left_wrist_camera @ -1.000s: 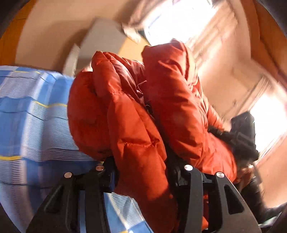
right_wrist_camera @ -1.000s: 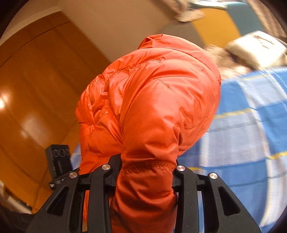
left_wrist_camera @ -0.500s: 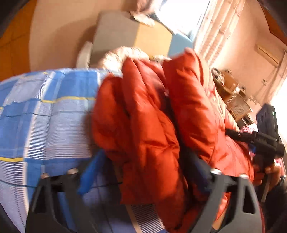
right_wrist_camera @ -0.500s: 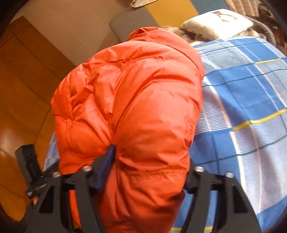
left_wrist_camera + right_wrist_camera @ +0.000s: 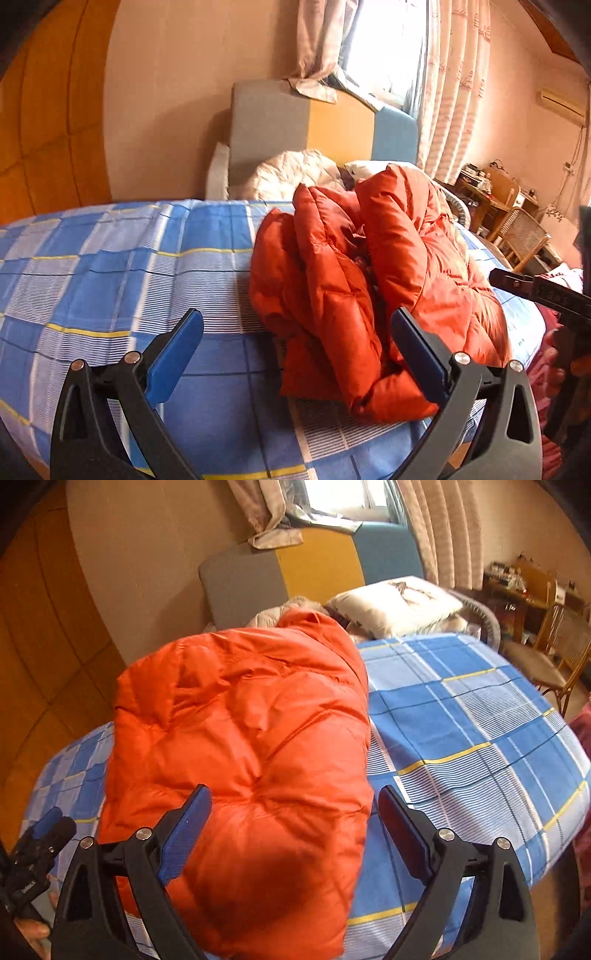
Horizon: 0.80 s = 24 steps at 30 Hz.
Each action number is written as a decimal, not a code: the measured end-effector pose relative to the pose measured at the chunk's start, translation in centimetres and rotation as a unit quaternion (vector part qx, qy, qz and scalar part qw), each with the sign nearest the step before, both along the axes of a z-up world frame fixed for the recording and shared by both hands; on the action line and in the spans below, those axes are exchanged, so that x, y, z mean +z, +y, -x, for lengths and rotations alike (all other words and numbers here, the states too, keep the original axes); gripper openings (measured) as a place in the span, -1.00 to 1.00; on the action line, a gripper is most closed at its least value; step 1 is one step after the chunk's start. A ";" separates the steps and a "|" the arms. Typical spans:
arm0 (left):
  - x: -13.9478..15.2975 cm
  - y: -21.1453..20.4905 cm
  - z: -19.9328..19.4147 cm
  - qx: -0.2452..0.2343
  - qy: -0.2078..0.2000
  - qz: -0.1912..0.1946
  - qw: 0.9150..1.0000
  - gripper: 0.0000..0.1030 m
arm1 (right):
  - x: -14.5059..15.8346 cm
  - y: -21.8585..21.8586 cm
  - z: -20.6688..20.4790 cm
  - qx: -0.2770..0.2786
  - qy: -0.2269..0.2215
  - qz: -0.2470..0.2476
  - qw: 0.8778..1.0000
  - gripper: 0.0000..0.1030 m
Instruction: Fold large clothes
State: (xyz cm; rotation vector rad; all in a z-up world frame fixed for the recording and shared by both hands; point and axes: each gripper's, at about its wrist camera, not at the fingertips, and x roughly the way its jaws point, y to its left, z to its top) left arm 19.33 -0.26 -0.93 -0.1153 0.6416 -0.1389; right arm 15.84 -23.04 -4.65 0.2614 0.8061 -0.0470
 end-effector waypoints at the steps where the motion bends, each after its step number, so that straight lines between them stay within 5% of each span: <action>1: 0.4 -0.1 0.9 0.003 -0.005 0.000 1.000 0.96 | 0.4 0.4 0.6 -0.003 -0.005 0.004 1.000 0.81; 14: 2.1 -2.3 7.1 0.021 -0.034 -0.035 0.999 0.96 | 2.5 5.8 8.1 -0.070 -0.026 0.101 0.992 0.94; 24: 2.1 -2.8 10.9 0.062 -0.067 -0.053 0.994 0.96 | 3.0 6.3 10.9 -0.105 -0.024 0.120 0.987 0.94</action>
